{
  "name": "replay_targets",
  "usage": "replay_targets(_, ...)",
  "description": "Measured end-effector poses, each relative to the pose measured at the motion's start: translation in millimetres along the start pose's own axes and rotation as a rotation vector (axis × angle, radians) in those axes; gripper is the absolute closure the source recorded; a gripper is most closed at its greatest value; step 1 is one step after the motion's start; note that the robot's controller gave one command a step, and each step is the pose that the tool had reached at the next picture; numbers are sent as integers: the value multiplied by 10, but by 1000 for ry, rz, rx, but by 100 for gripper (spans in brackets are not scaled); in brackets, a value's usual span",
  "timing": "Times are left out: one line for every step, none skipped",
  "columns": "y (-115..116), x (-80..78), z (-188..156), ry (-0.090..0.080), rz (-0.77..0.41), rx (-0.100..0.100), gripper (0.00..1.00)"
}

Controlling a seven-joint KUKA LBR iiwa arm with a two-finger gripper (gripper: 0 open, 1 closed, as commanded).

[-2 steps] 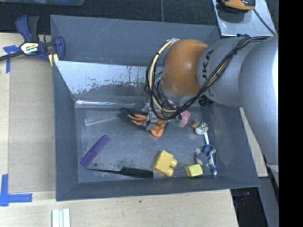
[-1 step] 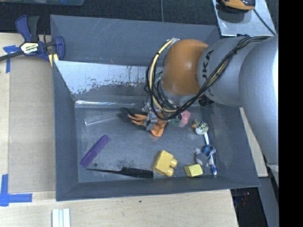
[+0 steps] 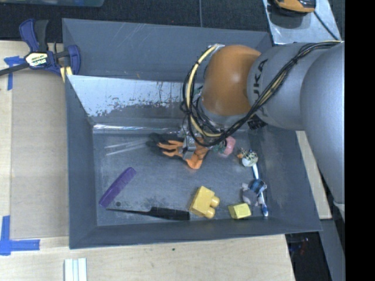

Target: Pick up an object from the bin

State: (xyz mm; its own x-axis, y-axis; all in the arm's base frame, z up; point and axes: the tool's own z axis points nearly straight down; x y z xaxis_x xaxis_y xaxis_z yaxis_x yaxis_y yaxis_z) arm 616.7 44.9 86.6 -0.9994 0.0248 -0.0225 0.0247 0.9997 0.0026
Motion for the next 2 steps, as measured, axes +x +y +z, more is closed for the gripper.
replay_targets(-1, -12, -137, -5, 0, 0, 100)
replay_targets(-3, 3, -451, 4, 1, 0, 100)
